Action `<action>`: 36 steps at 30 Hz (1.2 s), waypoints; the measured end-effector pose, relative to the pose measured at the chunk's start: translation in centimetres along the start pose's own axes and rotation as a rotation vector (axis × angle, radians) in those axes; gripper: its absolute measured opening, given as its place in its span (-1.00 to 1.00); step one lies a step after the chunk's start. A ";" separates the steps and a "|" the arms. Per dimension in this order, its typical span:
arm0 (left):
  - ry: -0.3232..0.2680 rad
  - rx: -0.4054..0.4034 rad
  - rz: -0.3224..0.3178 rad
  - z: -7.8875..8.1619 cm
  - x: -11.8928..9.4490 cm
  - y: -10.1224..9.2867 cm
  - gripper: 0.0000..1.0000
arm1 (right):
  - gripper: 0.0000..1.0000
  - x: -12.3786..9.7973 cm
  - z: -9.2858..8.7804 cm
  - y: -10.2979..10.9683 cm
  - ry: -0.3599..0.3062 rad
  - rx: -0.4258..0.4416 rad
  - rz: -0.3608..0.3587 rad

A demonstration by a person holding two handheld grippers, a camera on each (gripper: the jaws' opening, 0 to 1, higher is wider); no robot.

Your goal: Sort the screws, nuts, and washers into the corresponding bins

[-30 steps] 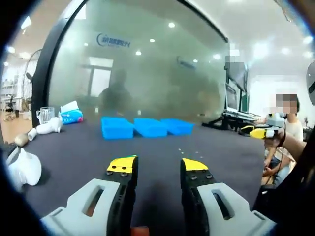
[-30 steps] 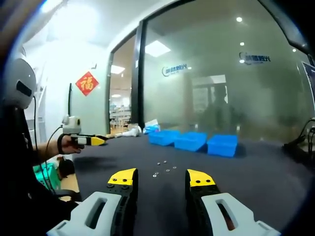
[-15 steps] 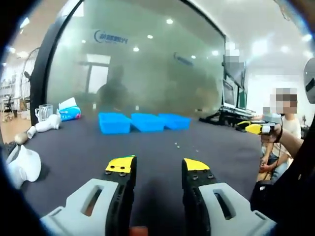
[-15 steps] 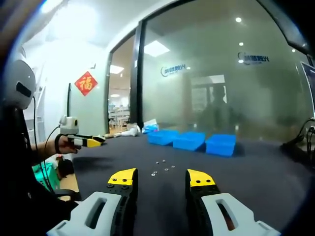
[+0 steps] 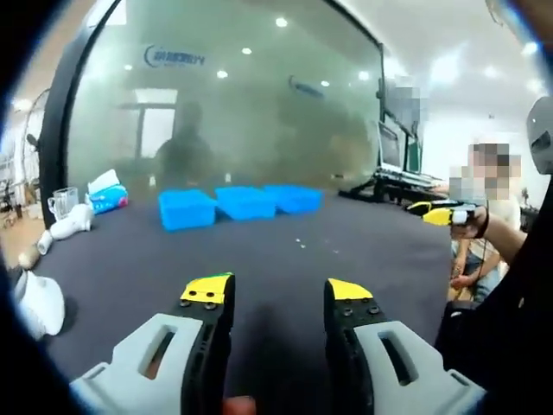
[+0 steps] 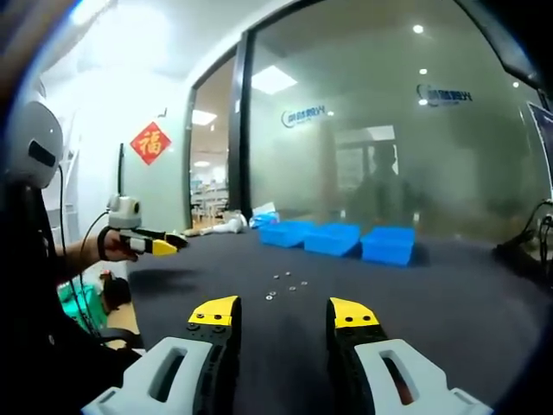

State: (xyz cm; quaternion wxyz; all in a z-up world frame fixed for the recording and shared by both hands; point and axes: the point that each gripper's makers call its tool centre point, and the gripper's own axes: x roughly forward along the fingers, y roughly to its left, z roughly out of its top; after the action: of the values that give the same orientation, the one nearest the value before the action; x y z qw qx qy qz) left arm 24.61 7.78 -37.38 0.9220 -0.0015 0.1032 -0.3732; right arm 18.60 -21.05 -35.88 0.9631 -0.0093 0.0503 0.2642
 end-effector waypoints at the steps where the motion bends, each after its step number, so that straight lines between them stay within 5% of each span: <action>1: 0.006 -0.015 -0.006 -0.1 0.3 0.0 -0.20 | -0.28 0.0 0.0 0.0 0.001 0.000 -0.001; 12: 0.074 0.025 -0.063 -0.4 2.8 -0.6 -0.20 | -0.28 0.1 -0.5 0.2 0.020 -0.012 -0.005; 22: 0.111 0.129 -0.179 2.2 6.9 -2.6 -0.16 | -0.27 0.1 -0.8 0.1 0.030 -0.009 -0.014; 36: 0.276 0.187 -0.243 2.0 12.9 -3.8 -0.20 | -0.27 0.1 -1.4 -0.4 0.040 -0.001 -0.017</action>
State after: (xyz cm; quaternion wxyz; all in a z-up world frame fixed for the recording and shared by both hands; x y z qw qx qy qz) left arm 31.41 -3.94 -37.58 0.8434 0.1227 0.1927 -0.4863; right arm 18.73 -21.44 -37.24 0.9641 -0.0153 0.0693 0.2557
